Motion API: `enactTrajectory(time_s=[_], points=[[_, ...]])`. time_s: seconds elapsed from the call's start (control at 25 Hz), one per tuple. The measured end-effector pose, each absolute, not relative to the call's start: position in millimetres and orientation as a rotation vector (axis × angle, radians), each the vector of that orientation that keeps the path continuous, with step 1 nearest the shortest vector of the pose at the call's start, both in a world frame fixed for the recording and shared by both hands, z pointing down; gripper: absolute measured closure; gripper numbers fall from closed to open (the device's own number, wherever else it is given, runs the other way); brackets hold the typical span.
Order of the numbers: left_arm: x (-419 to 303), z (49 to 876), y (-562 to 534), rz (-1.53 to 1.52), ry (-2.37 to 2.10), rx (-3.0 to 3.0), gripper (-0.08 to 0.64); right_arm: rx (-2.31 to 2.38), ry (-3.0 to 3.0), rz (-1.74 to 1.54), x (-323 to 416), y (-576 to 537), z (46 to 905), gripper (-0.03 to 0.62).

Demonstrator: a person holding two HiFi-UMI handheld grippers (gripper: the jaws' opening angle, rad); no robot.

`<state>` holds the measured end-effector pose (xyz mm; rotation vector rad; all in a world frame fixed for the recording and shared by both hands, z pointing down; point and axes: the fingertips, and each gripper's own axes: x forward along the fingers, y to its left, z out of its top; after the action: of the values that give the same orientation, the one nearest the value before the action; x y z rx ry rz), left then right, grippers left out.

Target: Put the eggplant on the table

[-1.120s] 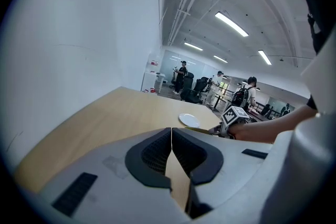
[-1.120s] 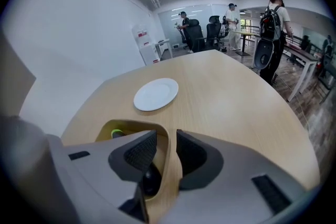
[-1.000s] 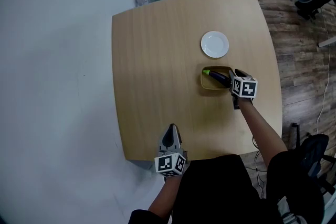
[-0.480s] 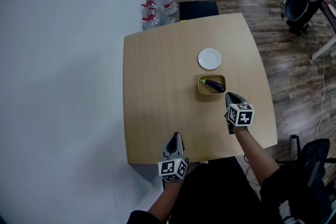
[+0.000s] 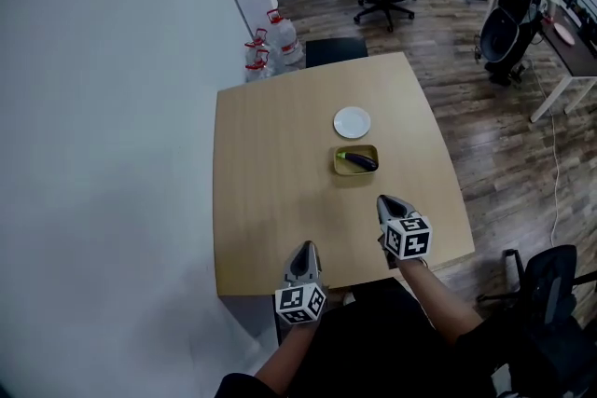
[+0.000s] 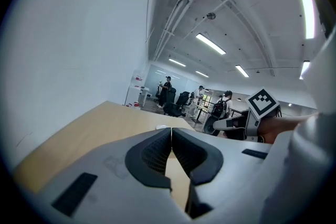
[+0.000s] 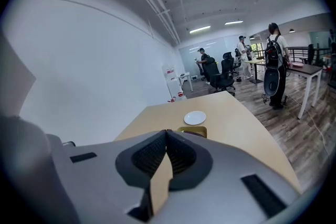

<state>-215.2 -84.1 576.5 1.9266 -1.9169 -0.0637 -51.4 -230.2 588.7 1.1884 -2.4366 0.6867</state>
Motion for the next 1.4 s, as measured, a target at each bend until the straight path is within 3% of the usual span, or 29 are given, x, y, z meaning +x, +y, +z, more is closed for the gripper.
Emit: enactTrajectory(time_s=[0.64, 1.4], points=[[-164, 547, -49, -0.044, -1.813, 2.016, 0.545, 1.351, -2.491, 0.534, 15, -119, 531, 0.532], [-69, 510, -76, -0.119, -1.753, 2.166, 0.545, 1.318, -2.56, 0.376, 77, -110, 494, 0.532]])
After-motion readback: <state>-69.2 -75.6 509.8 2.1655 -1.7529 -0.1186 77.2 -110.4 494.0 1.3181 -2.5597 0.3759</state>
